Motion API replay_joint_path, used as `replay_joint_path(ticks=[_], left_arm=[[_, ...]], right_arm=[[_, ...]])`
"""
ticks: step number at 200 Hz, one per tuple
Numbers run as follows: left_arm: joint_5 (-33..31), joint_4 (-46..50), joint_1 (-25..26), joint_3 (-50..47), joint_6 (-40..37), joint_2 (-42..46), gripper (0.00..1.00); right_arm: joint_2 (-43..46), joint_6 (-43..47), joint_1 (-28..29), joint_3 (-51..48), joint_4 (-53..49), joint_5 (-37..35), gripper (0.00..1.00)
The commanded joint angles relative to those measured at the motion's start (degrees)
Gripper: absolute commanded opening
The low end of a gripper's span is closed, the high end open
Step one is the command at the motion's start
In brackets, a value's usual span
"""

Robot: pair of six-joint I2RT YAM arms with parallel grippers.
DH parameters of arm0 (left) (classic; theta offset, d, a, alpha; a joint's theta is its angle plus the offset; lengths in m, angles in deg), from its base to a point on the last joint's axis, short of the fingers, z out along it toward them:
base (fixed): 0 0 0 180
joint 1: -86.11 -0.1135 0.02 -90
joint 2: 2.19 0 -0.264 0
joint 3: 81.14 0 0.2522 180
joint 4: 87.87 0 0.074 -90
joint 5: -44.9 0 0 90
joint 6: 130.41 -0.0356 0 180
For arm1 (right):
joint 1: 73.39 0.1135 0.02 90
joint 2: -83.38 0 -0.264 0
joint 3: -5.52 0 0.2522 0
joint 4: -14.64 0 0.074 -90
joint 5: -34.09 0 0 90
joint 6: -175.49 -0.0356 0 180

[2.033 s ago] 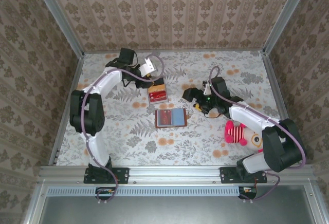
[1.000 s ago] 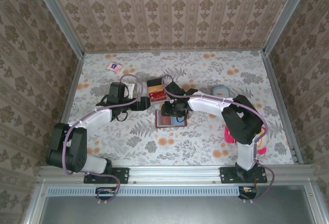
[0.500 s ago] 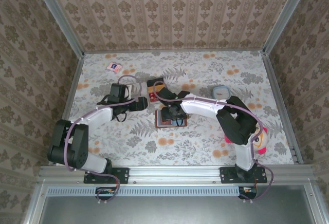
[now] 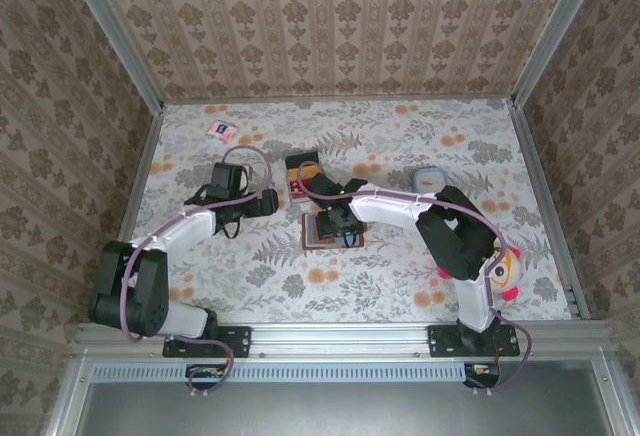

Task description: Take the credit cards out of the card holder

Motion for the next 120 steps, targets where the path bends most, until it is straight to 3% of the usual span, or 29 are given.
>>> replay_joint_path(ticks=[1,72,107,120], left_arm=[[2.82,4.76,-0.51,2.50,1.28,0.84,0.98],[23.03,0.21,2.06,-0.37,14.92,1.25,0.63],[24.18,-0.42,8.05,0.86,20.76,-0.26,0.41],[23.95,-0.58,11.00,1.73,22.20,-1.49,0.37]], right_arm=[[-1.65,-0.21,-0.83,-3.40,-1.06,0.42,0.62],[-0.44,-1.22,-2.06,-6.76,2.20,2.91,0.59],[-0.44,-1.52,-2.33,-7.77,3.65,3.69,0.58],[-0.70,-1.62,-2.38,-7.86,3.72,3.77,0.58]])
